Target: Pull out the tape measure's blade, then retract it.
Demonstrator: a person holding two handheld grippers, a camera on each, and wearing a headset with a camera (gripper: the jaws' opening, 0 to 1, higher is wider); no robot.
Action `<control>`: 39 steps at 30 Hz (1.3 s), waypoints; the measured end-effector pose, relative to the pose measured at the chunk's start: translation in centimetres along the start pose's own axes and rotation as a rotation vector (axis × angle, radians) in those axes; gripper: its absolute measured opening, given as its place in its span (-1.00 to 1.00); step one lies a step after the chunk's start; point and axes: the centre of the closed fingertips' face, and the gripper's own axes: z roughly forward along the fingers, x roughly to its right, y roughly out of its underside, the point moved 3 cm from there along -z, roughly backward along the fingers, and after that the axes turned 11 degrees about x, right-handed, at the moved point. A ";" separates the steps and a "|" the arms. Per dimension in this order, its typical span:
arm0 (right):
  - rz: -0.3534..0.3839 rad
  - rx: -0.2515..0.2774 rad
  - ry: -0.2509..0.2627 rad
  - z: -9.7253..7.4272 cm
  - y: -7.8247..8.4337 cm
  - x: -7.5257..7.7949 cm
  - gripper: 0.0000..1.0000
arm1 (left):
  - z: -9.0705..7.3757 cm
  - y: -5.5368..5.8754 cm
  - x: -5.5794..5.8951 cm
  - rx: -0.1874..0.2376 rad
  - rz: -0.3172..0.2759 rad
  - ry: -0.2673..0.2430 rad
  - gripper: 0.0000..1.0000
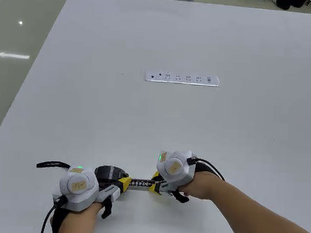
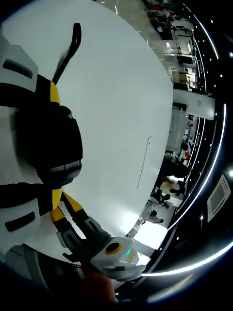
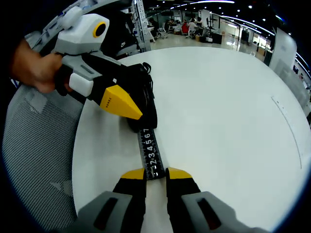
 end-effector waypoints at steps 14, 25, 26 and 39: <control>-0.024 -0.002 -0.011 1.0 -1.1 -0.6 -0.73 | -0.1 0.0 0.0 0.001 -0.002 0.001 0.17; -0.023 0.006 -0.020 1.5 -1.5 -0.6 -0.73 | 0.0 0.0 0.0 0.002 -0.004 -0.001 0.17; -0.022 0.007 -0.021 1.6 -1.5 -0.6 -0.73 | 0.0 0.0 0.0 0.002 -0.004 -0.001 0.17; -0.035 0.025 -0.029 2.7 -2.7 -1.1 -0.73 | 0.0 0.0 0.0 -0.003 -0.009 0.003 0.17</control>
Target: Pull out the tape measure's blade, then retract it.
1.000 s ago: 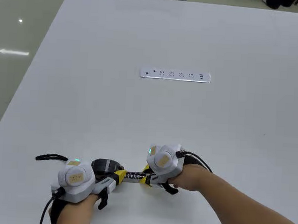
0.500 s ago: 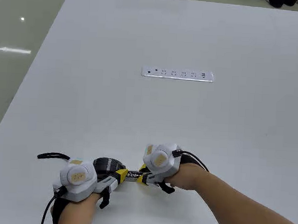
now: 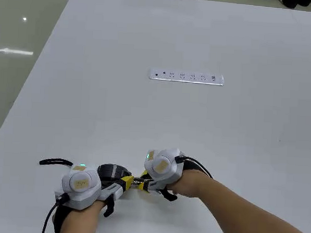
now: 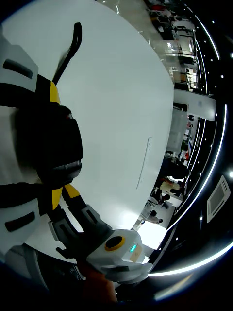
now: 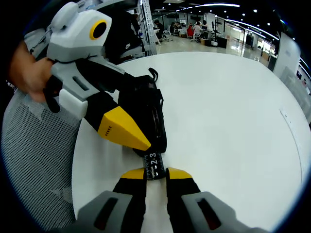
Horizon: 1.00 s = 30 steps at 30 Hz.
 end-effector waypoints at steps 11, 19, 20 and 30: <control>-0.008 0.009 -0.014 0.6 -0.4 0.1 -0.73 | 0.0 0.0 0.0 0.000 -0.002 0.000 0.17; -0.018 0.011 -0.023 1.2 -0.9 -0.1 -0.72 | 0.0 0.0 0.0 0.000 -0.002 0.002 0.17; -0.020 0.011 -0.024 1.2 -0.9 -0.1 -0.72 | 0.0 0.0 0.0 0.000 -0.002 0.002 0.17; -0.037 0.015 -0.027 0.9 -0.8 -0.2 -0.71 | 0.0 0.0 0.1 0.002 0.002 0.001 0.17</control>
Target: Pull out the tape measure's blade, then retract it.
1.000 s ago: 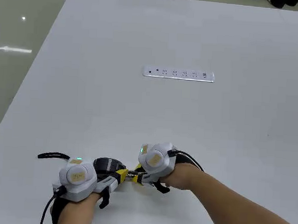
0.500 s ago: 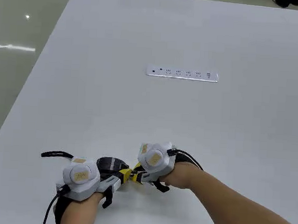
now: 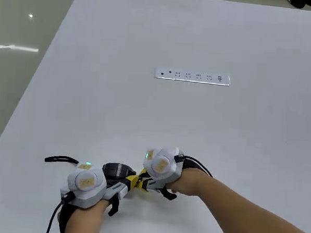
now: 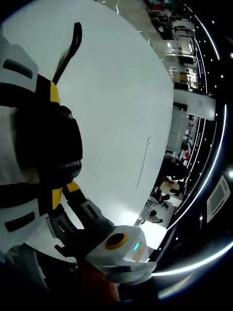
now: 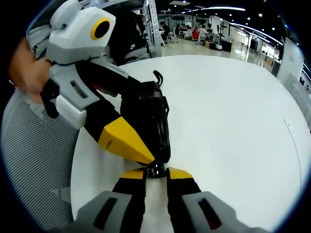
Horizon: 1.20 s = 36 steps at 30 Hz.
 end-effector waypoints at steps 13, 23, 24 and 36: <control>-0.028 -0.003 -0.013 0.3 -0.4 0.0 -0.73 | 0.0 0.0 0.0 0.000 -0.005 0.002 0.17; -0.005 0.004 -0.011 0.3 -0.3 -0.2 -0.71 | -0.1 0.0 0.0 0.020 -0.002 0.024 0.21; -0.007 0.006 -0.005 0.3 -0.3 -0.2 -0.71 | -0.1 0.0 -0.1 0.018 -0.006 0.028 0.21; 0.053 0.069 0.073 -1.5 0.5 -0.8 -0.43 | -1.1 -2.6 0.3 0.016 0.058 0.158 0.57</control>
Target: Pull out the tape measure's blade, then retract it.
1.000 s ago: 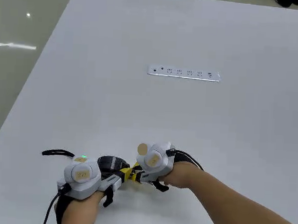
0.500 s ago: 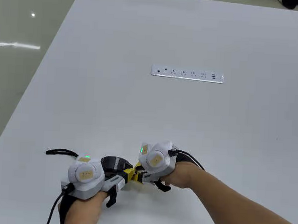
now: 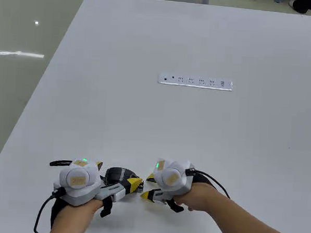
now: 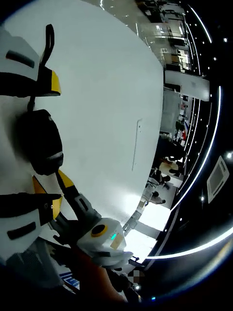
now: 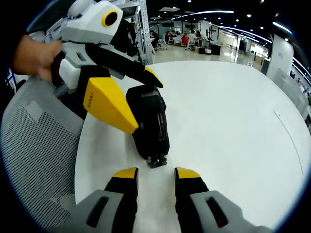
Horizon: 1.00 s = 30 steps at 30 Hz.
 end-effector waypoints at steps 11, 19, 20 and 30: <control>0.100 0.204 0.255 -11.4 0.9 0.5 0.19 | -3.6 -0.9 -0.2 0.037 0.204 0.216 1.00; 0.126 0.230 0.332 -16.5 2.9 0.0 0.54 | -6.2 -1.8 -2.0 0.105 0.205 0.194 1.00; 0.127 0.230 0.334 -16.5 2.9 0.0 0.60 | -6.2 -1.8 -2.0 0.105 0.207 0.193 1.00; 0.193 0.255 0.473 -23.0 7.8 -0.7 0.94 | -8.6 -1.5 -3.8 0.093 0.264 0.166 1.00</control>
